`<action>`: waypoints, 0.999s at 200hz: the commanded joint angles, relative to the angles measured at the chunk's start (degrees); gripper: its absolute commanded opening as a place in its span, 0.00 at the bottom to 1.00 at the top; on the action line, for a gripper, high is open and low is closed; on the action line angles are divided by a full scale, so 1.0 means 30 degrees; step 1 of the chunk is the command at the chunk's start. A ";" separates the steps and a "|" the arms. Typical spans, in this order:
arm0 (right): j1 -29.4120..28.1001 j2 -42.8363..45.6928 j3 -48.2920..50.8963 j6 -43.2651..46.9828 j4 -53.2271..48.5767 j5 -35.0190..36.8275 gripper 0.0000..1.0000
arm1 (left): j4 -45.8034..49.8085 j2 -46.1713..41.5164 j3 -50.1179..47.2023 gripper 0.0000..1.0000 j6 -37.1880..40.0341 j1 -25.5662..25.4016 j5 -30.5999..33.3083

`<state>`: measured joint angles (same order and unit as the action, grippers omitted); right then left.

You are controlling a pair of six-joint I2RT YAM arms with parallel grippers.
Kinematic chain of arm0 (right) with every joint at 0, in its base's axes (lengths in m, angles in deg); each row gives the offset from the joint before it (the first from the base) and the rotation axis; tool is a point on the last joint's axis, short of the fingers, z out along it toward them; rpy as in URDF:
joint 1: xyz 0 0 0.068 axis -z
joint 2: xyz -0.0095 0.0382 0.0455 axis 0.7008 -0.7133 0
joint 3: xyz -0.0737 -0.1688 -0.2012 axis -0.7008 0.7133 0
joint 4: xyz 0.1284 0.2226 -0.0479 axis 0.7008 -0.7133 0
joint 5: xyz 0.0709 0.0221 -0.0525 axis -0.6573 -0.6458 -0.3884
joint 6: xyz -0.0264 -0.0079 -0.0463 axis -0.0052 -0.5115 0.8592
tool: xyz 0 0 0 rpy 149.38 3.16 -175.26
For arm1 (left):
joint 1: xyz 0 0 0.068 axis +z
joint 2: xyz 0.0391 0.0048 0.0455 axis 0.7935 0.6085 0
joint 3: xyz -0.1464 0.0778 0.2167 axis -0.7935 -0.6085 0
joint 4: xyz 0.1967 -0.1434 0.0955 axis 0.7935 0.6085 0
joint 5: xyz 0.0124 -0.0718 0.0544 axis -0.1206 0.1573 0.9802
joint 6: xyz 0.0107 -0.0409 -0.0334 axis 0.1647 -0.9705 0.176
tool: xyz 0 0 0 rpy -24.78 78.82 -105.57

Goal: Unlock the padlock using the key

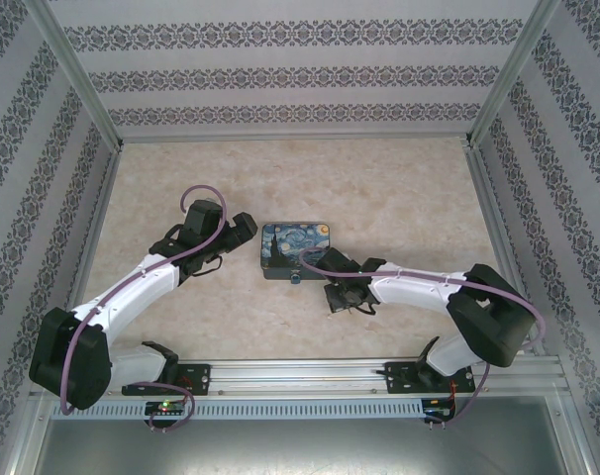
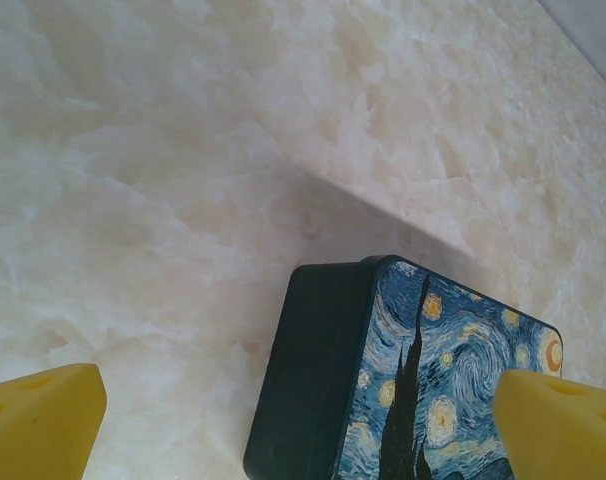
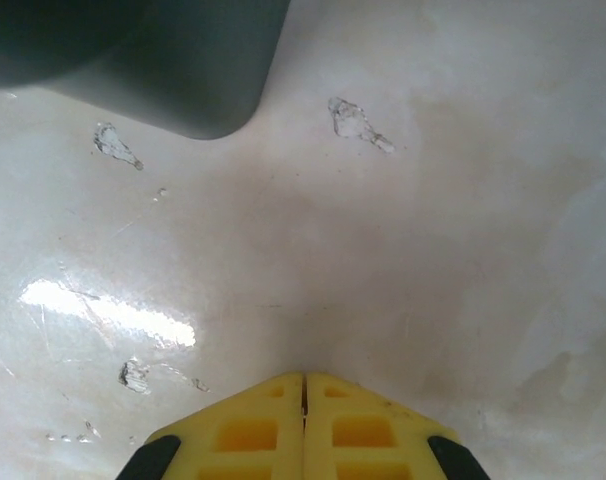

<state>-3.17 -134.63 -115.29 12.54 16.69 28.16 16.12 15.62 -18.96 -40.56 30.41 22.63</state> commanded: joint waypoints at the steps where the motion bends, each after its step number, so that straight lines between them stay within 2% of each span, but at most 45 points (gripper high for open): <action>1: 0.0376 0.0894 0.0334 0.0216 -0.0269 -0.0474 0.00 | -0.0603 0.0135 0.0218 0.99 0.0053 0.0123 -0.0203; 59: 0.1240 0.4195 0.0725 -0.0624 0.0721 -0.2550 0.00 | -0.0803 0.0107 0.0081 0.99 -0.0135 0.0121 -0.0605; 125: 0.4221 0.8006 0.2686 -0.1430 0.5548 -0.8199 0.00 | -0.2978 -0.0620 -0.0588 1.00 -0.1604 0.0022 -0.2341; 160: 0.5691 0.8070 0.2649 -0.2267 0.7165 -0.9891 0.00 | -0.4321 -0.0935 -0.0701 1.00 -0.1835 -0.0503 -0.3484; 200: 0.5925 0.7137 0.2447 -0.3945 0.9755 -1.0983 0.00 | -0.7622 0.0032 -0.1426 0.99 -0.3292 -0.1148 -0.6056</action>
<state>14.36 -111.60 -107.72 4.86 38.50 -0.49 1.81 14.18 -22.06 -46.66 28.51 10.21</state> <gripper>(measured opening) 0.059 0.997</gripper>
